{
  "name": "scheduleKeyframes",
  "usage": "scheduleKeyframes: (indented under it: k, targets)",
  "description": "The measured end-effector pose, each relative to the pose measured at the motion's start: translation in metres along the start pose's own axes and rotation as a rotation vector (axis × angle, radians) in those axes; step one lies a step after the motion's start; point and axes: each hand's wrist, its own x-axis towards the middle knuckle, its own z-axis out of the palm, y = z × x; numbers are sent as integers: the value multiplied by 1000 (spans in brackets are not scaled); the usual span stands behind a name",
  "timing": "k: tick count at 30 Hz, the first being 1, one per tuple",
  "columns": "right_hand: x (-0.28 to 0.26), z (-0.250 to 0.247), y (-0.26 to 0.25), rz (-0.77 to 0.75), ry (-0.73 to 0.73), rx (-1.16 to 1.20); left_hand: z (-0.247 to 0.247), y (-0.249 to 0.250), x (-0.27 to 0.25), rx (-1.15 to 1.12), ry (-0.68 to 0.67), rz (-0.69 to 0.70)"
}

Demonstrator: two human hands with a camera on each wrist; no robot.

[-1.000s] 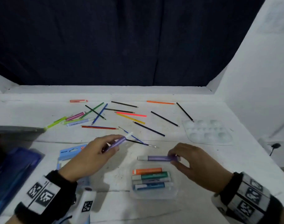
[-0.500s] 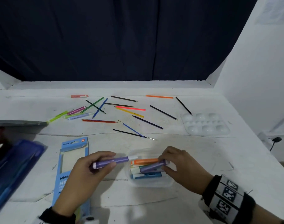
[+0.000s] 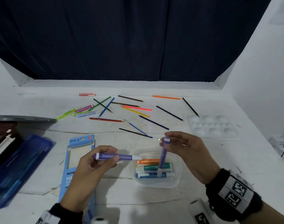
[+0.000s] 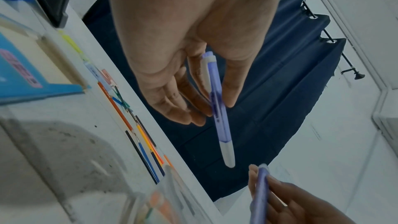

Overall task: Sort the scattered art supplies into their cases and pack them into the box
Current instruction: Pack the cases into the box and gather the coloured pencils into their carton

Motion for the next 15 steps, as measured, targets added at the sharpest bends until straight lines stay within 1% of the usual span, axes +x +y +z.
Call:
scheduleKeyframes:
  k: [3, 5, 7, 8, 9, 10, 12, 13, 15]
  targets:
    - [3, -2, -4, -3, -12, -14, 6, 0, 10, -84, -43, 10]
    - [4, -1, -6, 6, -63, -95, 9, -2, 18, -178, -72, 7]
    - [5, 2, -6, 0, -145, -222, 11, -3, 24, -243, -78, 8]
    - [5, 4, -3, -15, -190, -316, 13, -6, 27, -208, -78, 31]
    - [4, 5, 3, -45, -231, -433, 16, -8, 28, -115, -86, 63]
    - [3, 5, 10, -94, -265, -564, 18, -13, 29, 18, -104, 114]
    - [2, 5, 24, -200, -330, -809, 25, -22, 28, 276, -196, 200]
    - [2, 5, 29, -230, -364, -893, 27, -27, 27, 363, -237, 209]
    - [1, 6, 35, -268, -412, -989, 27, -34, 23, 473, -312, 211]
